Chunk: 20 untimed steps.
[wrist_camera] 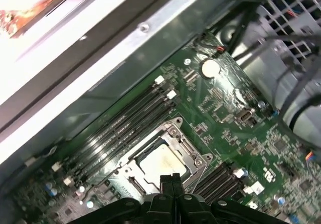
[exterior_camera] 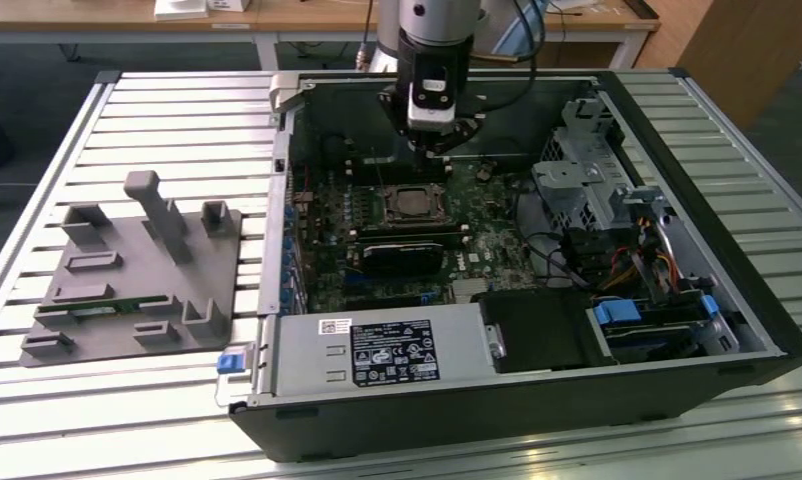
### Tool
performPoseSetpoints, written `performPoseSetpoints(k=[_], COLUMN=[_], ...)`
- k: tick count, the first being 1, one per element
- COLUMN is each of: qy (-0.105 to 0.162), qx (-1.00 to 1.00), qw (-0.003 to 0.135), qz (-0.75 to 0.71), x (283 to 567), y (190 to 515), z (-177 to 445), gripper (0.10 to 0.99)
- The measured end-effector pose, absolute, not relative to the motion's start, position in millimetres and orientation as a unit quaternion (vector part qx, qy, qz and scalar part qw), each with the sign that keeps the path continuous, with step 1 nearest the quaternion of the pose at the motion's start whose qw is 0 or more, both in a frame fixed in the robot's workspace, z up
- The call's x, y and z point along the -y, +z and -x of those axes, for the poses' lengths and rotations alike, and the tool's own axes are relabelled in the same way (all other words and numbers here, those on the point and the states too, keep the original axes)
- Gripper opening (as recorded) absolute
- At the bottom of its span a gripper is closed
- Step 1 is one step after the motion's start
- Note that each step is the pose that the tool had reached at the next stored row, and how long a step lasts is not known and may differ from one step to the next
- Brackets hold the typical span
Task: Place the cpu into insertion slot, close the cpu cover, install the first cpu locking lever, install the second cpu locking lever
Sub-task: 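Install the first cpu locking lever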
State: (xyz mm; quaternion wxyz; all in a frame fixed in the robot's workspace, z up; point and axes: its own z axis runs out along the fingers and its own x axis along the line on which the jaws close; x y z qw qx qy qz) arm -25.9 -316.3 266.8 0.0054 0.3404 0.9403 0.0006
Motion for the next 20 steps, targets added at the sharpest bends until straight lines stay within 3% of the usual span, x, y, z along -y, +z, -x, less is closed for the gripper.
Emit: performPoseSetpoints(k=[20], qy=[0.002], qx=[-0.979], qw=[0.005], qz=[-0.202], x=[316.3], y=[266.4], z=[26.0], gripper=[0.106])
